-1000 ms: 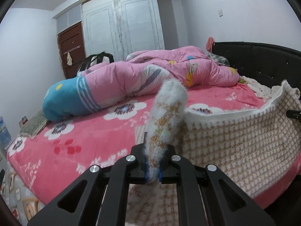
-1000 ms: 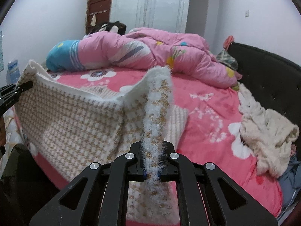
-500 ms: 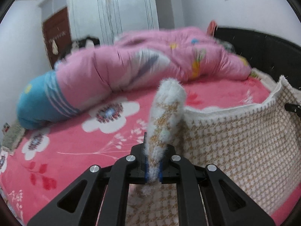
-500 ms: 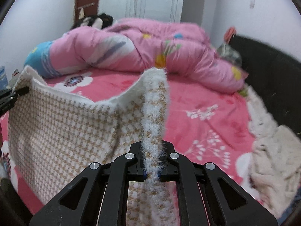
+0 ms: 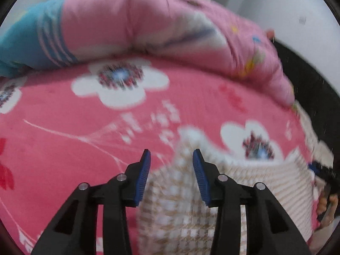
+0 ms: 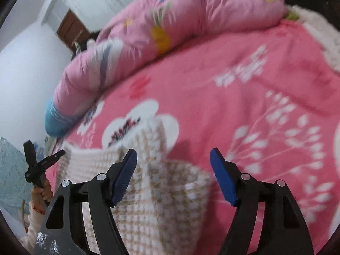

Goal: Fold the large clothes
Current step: 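Fold the lifted coat over itself and open both tools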

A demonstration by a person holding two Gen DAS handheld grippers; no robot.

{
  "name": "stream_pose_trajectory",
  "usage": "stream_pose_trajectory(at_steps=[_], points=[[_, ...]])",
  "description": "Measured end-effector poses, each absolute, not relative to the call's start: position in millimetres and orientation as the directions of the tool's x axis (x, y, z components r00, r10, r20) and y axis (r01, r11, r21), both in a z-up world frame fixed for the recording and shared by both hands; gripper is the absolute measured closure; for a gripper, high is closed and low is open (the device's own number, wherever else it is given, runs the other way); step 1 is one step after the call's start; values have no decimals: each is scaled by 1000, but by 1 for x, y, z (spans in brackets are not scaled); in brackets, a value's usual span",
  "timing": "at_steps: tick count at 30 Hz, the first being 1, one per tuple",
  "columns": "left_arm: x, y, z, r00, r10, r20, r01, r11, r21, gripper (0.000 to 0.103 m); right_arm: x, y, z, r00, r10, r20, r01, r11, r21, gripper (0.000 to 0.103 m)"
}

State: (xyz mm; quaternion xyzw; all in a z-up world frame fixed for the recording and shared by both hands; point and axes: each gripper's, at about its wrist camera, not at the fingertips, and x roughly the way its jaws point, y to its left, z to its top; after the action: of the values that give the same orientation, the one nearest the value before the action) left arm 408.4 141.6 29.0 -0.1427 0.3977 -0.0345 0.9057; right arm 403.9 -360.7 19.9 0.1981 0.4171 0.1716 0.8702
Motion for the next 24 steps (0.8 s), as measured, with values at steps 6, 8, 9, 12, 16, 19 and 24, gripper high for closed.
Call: stream_pose_trajectory(at_steps=[6,8,9,12,16,19,24], points=[[417,99,42,642,-371,-671,126,914,-385,57,414,-280,25,517,520,-680,-302,854,424,43],[432,75,17,541,-389,-745,158,918,-364,46,433,-264,8,477,507,-718,-294,862,413,46],[441,63,-2,504,-333,-797,148,942,-301,45,438,-263,-1,469,492,-733,-272,871,410,46],[451,71,-23,499,-327,-802,124,943,-308,42,452,-314,-28,488,474,-733,-68,858,509,62],[448,110,-2,596,-292,-748,-8,929,-369,42,428,-372,-17,564,338,-753,93,881,465,56],[438,122,18,640,-224,-735,-48,943,-330,42,397,-367,20,621,315,-718,27,907,421,53],[410,62,47,634,-353,-688,174,932,-319,41,364,-281,58,595,368,-715,-233,930,284,45]])
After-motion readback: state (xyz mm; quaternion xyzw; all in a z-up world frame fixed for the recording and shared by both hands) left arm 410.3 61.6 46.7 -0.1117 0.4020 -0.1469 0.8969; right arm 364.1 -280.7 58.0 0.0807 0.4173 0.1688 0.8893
